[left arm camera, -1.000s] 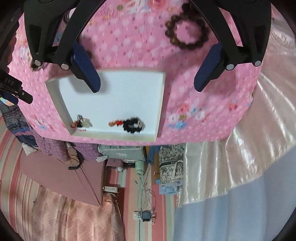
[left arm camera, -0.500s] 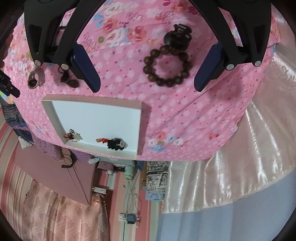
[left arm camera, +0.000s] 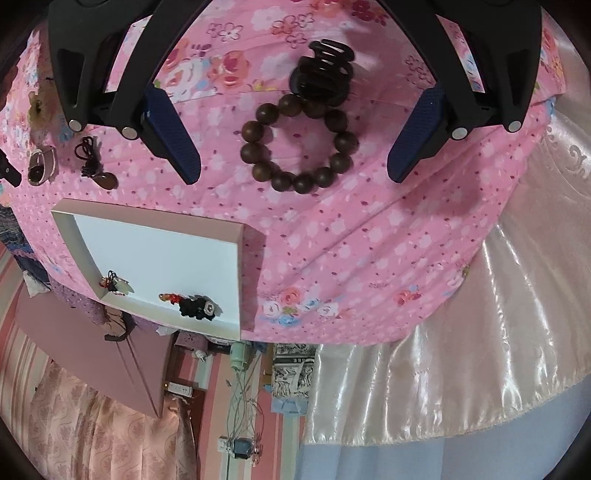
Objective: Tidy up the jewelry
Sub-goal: 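Grasp the wooden bead bracelet with the left tool while the right tool grasps the black cord pendant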
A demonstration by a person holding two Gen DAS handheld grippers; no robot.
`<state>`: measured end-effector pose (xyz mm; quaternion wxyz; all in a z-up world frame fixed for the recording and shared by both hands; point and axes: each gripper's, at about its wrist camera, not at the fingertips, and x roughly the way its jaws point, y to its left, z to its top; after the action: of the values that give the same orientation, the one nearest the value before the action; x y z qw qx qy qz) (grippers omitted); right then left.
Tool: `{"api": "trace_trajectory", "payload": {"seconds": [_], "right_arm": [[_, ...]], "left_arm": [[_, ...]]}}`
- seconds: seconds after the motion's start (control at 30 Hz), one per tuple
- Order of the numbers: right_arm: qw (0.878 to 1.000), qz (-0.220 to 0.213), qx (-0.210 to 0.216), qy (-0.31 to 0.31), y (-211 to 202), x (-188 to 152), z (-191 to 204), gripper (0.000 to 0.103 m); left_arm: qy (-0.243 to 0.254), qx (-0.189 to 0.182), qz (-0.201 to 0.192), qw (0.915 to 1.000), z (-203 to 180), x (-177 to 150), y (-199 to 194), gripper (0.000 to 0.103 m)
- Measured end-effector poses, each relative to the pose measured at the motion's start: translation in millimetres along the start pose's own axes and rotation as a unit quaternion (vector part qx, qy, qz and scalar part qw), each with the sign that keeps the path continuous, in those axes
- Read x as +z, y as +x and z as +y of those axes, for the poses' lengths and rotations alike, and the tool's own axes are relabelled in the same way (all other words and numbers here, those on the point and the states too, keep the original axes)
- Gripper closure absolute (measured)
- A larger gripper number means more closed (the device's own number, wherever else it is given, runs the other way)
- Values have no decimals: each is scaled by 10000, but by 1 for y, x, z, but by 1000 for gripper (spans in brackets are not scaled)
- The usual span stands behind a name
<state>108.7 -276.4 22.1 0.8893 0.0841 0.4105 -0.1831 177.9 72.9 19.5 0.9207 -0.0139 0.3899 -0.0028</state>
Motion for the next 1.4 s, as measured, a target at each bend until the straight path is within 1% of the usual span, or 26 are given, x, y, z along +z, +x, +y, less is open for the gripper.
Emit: {"api": "trace_trajectory", "payload": {"seconds": [0.1, 0.27, 0.37, 0.47, 0.53, 0.67, 0.87, 1.0, 1.13, 1.17, 1.2, 1.27, 1.3, 1.4], "right_arm": [[10000, 4, -19, -16, 1, 0, 0, 12], [9999, 55, -46, -95, 2, -1, 4, 12], [9997, 22, -149, -198, -2, 0, 11, 12], [9996, 23, -157, -250, -6, 0, 20, 12], [9994, 17, -125, -322, -9, 1, 31, 12], [9987, 57, -147, -494, -10, 1, 55, 12], [9976, 233, -67, -650, -2, -6, 93, 13], [9964, 339, -39, -781, 8, -13, 116, 13], [9951, 358, -116, -917, 17, -20, 128, 14], [9944, 422, -102, -960, 22, -22, 130, 18], [9939, 489, -74, -982, 25, -23, 132, 26], [9930, 639, 14, -997, 32, -25, 133, 35], [9926, 692, 35, -995, 36, -26, 134, 38], [9923, 748, 83, -980, 41, -29, 135, 40]], "left_arm": [[-32, -79, -20, 10000, 8, 0, -1, 3], [-119, -112, 203, 9997, 14, 3, 7, 3], [-53, -88, 158, 9998, 15, 7, 3, 3], [-78, -237, 200, 9995, 21, 13, 2, 3], [-55, -303, 281, 9991, 25, 18, 5, 3], [17, -183, 350, 9992, 30, 22, 16, 3], [-214, -246, 583, 9978, 46, 15, 41, 5], [-100, -242, 661, 9975, 45, 10, 53, 7], [17, -262, 784, 9966, 42, 4, 64, 10], [32, -259, 807, 9964, 41, 4, 66, 11], [46, -269, 836, 9961, 41, 3, 68, 13], [35, -278, 878, 9957, 41, 2, 71, 15], [19, -286, 894, 9956, 42, 2, 72, 16], [-18, -297, 951, 9950, 44, 1, 76, 20]]}}
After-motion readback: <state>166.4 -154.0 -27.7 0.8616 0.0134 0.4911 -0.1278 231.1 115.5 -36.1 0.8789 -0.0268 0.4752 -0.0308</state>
